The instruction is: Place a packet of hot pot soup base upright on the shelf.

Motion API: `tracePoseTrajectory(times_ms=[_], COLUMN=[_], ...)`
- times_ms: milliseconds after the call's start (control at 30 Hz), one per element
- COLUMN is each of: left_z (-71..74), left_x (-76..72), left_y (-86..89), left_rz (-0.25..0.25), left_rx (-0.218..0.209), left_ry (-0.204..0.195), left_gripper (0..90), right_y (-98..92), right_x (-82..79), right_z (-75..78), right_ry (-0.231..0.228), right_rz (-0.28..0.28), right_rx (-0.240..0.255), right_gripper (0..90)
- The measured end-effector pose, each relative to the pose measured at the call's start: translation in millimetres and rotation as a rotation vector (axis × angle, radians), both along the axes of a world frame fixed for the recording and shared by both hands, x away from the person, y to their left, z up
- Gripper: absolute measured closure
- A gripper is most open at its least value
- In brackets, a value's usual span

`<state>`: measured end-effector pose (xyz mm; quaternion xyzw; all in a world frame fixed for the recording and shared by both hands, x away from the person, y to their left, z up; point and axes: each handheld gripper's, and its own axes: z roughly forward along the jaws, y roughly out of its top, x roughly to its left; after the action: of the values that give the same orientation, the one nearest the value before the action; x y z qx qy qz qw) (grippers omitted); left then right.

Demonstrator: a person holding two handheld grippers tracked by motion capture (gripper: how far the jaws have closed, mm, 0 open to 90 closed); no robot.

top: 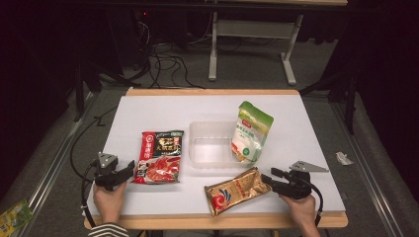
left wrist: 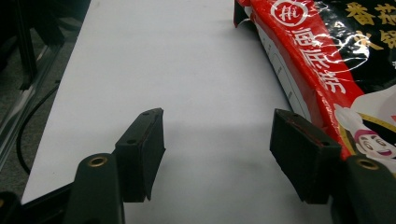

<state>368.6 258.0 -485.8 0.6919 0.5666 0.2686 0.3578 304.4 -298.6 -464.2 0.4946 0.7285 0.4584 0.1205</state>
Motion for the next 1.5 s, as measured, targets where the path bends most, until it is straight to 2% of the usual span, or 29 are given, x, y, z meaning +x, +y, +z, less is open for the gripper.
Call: tracePoseTrajectory(times_ms=[267,400,500,567,633,700,833,900,1233,1500], left_z=[0.0,0.0,-0.1,-0.1,-0.1,0.0,0.0,0.0,-0.1,-0.1], left_x=[-0.3,-0.3,-0.2,-0.3,-0.5,-0.7,-0.7,-0.8,-0.6,-0.7], left_y=[-0.7,-0.9,-1.3,-1.5,-1.7,-1.8,-1.7,-1.8,-1.7,-1.6], left_rz=[0.001,0.0,0.002,0.003,0.002,0.002,0.004,0.004,0.008,0.009], left_rx=[0.008,0.011,0.013,0.015,0.018,0.02,0.019,0.019,0.019,0.019], left_ry=[-0.004,-0.003,-0.003,-0.004,-0.005,-0.006,-0.006,-0.007,-0.007,-0.008], left_gripper=[35.6,35.6,35.5,35.5,35.5,35.5,35.5,35.5,35.3,35.3], right_y=[16.9,24.3,24.6,24.1,24.1,25.2,24.9,26.1,30.0,27.7], right_x=[9.3,13.2,15.0,15.9,14.7,13.8,14.8,13.9,8.7,7.0], right_z=[-6.6,-11.7,-14.0,-15.5,-16.1,-16.2,-16.0,-15.6,-11.0,-1.3], right_ry=[0.053,0.089,0.108,0.123,0.123,0.115,0.134,0.125,0.06,0.024], right_rz=[0.04,0.043,0.048,0.062,0.089,0.106,0.135,0.142,0.15,0.158], right_rx=[-0.012,-0.046,-0.051,-0.041,-0.028,-0.035,-0.026,-0.046,-0.087,-0.044], right_gripper=[41.9,42.4,43.3,49.0,59.9,64.9,77.0,82.9,90.0,90.0])
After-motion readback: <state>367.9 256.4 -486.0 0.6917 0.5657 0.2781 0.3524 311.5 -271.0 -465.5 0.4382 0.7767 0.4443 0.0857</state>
